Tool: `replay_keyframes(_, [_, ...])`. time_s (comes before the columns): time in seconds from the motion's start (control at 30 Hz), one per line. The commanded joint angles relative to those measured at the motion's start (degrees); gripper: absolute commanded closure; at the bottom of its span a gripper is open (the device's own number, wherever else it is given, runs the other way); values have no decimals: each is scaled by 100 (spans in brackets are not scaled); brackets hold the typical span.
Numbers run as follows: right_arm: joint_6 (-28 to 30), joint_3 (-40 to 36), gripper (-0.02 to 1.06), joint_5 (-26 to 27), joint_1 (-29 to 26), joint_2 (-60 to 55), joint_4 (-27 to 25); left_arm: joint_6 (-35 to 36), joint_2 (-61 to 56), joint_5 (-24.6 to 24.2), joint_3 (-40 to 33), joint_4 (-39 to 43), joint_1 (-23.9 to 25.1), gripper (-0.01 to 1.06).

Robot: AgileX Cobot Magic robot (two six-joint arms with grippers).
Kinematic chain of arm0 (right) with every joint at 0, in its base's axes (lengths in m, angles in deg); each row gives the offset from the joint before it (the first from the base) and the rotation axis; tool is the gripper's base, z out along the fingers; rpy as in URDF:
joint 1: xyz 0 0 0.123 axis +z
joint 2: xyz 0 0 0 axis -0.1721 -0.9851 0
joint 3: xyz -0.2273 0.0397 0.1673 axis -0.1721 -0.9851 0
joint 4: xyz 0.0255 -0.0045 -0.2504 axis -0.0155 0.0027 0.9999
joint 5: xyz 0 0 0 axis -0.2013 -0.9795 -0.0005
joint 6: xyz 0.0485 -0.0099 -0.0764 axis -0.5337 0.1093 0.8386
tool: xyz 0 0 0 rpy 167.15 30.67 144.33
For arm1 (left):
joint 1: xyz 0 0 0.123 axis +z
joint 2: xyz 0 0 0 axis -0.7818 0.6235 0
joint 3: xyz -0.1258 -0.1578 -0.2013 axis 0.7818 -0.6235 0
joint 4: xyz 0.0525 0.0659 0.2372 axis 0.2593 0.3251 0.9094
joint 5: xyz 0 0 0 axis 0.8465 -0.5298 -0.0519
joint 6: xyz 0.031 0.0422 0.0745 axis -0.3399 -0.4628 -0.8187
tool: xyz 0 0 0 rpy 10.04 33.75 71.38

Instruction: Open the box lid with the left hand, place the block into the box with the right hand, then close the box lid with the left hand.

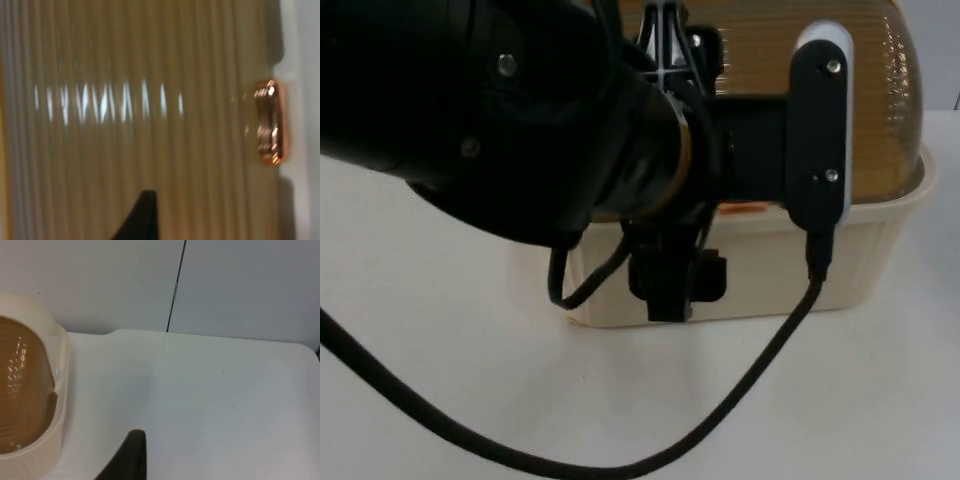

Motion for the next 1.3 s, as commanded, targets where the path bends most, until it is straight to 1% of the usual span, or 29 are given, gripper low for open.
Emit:
replay_keyframes(0.0, [49,38,0,93,5,29,54,151,17,271,46,-140,-31,30])
replay_keyframes(0.03, [49,38,0,93,5,29,54,151,17,271,46,-140,-31,30])
replay_keyframes(0.1, [49,38,0,93,5,29,54,182,17,365,46,-243,-31,53])
replay_keyframes(0.13, [49,38,0,93,5,29,54,281,17,365,46,-243,-31,66])
replay_keyframes(0.17, [49,38,0,93,5,29,54,293,17,365,46,-243,-31,69])
replay_keyframes(0.2, [49,38,0,93,5,29,54,293,17,365,46,-243,-31,69])
replay_keyframes(0.23, [49,38,0,93,5,29,54,401,17,365,46,-243,-31,83])
replay_keyframes(0.33, [49,38,0,93,5,29,54,732,17,414,46,-243,-20,106])
replay_keyframes(0.4, [49,38,0,93,5,29,54,749,17,456,46,-243,-20,105])
replay_keyframes(0.47, [49,38,0,93,5,29,54,749,30,685,46,-243,-20,105])
replay_keyframes(0.5, [49,38,0,93,5,29,54,749,68,883,46,-201,-20,105])
replay_keyframes(0.57, [49,38,0,93,5,29,54,749,231,1180,46,110,-20,105])
replay_keyframes(0.6, [49,38,0,93,5,29,54,749,231,1180,46,110,-20,105])
replay_keyframes(0.63, [49,38,0,93,5,29,54,749,352,1229,46,395,-20,105])
replay_keyframes(0.7, [49,38,0,93,5,29,54,749,549,1232,55,713,-20,105])
replay_keyframes(0.77, [49,38,0,93,5,29,54,749,808,1001,124,1045,-20,105])
replay_keyframes(0.8, [49,38,0,93,5,29,54,749,808,1001,124,1045,-20,105])
replay_keyframes(0.87, [49,38,0,93,5,29,54,749,930,704,260,1110,-20,105])
replay_keyframes(0.93, [49,38,0,93,5,29,54,749,934,552,405,1110,-20,105])
replay_keyframes(1.03, [49,38,0,93,5,29,54,749,934,461,568,1110,-20,105])
replay_keyframes(1.13, [49,38,0,101,5,29,54,749,934,470,672,1110,18,105])
replay_keyframes(1.17, [49,38,0,101,5,29,54,749,934,558,681,1110,50,105])
replay_keyframes(1.27, [49,38,0,101,5,29,54,749,945,572,681,1110,247,105])
